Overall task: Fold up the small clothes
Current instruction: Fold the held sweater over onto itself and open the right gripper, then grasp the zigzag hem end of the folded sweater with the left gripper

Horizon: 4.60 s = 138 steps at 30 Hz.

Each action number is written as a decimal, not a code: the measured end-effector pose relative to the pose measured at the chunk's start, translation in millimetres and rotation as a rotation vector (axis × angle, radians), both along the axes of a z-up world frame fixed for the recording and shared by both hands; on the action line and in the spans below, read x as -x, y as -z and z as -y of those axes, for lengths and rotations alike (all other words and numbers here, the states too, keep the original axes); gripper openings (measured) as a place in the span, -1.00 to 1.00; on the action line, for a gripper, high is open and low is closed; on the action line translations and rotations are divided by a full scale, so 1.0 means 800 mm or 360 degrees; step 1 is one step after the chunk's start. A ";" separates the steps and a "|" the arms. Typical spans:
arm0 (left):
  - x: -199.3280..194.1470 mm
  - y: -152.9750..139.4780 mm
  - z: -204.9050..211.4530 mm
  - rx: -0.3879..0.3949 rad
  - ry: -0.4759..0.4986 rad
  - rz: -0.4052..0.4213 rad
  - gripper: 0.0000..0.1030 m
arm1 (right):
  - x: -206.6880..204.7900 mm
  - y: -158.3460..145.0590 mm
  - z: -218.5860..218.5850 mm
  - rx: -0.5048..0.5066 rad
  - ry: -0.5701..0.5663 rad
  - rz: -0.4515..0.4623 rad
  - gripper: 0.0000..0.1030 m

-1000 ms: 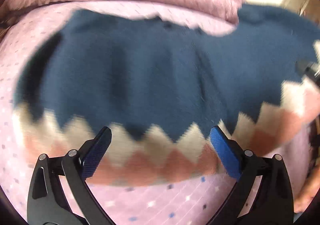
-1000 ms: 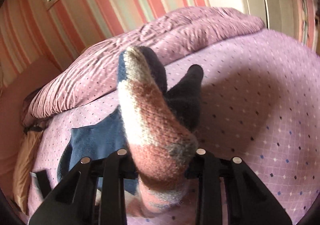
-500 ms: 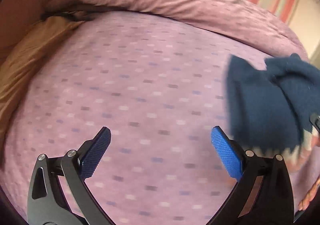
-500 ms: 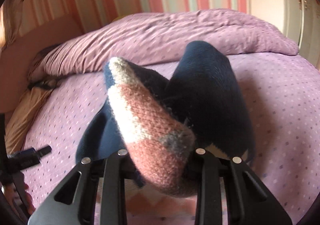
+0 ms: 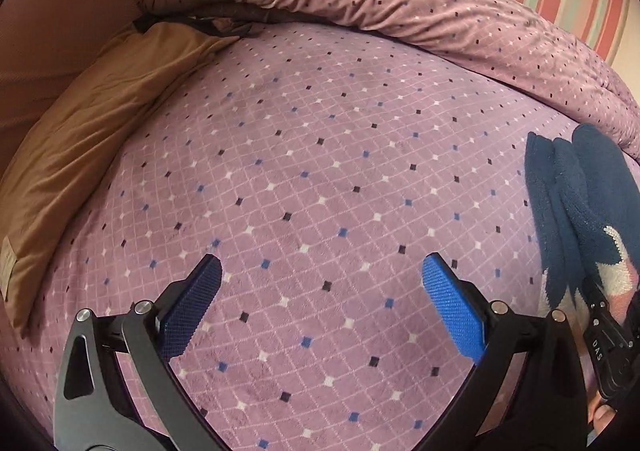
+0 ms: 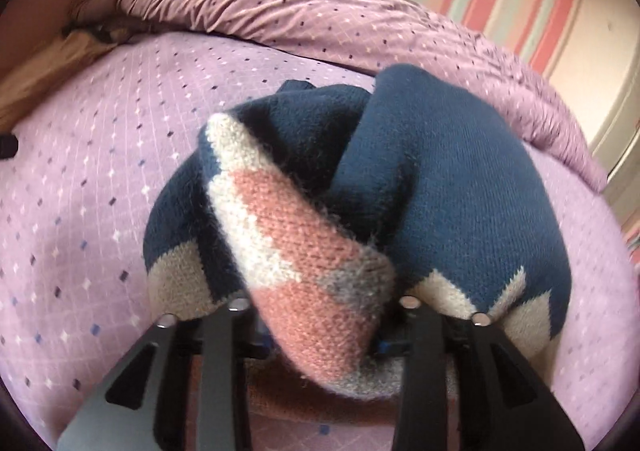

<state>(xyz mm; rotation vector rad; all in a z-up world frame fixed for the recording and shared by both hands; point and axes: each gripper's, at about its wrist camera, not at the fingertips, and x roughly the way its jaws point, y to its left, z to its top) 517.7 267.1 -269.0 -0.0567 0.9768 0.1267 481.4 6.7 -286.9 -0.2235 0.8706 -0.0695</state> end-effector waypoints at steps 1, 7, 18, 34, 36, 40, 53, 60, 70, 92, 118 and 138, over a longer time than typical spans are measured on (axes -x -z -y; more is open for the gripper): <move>0.001 -0.001 0.000 0.0006 -0.0008 0.0002 0.93 | 0.000 -0.002 -0.002 0.0010 -0.0050 -0.0006 0.22; -0.001 -0.029 0.019 0.0018 0.0049 0.0053 0.93 | 0.020 -0.048 0.013 -0.0188 -0.0254 -0.0012 0.56; -0.046 -0.097 0.177 0.0254 0.0563 0.0104 0.94 | 0.031 -0.143 0.178 -0.0583 -0.0054 0.0126 0.72; -0.068 0.006 0.316 0.0535 0.0820 -0.0278 0.94 | 0.034 -0.112 0.289 -0.0574 0.0252 0.0131 0.72; -0.066 0.010 0.317 0.0547 0.0846 -0.0289 0.93 | 0.034 -0.108 0.294 -0.0573 0.0265 0.0128 0.72; -0.062 0.016 0.328 0.0498 0.0939 -0.0312 0.85 | 0.037 -0.106 0.314 -0.0580 0.0312 0.0144 0.72; -0.050 0.015 0.297 0.0524 0.1113 -0.0142 0.30 | 0.056 -0.086 0.356 -0.0603 0.0423 0.0150 0.72; -0.040 -0.004 0.334 0.0483 0.1266 -0.0158 0.67 | 0.068 -0.073 0.373 -0.0623 0.0476 0.0112 0.72; -0.083 0.038 0.315 0.0806 0.1060 -0.0442 -0.46 | 0.063 -0.079 0.372 -0.0595 0.0448 0.0140 0.72; 0.018 -0.006 0.258 0.0207 0.0877 -0.0042 -0.89 | 0.046 -0.118 0.318 -0.0572 0.0316 0.0232 0.72; 0.007 0.008 0.220 0.0311 0.0592 0.0007 0.69 | 0.037 -0.098 0.232 -0.0557 -0.0148 0.0038 0.52; -0.023 -0.001 0.179 0.0203 0.0634 -0.0096 0.94 | 0.034 -0.105 0.218 -0.0400 -0.0208 0.0110 0.86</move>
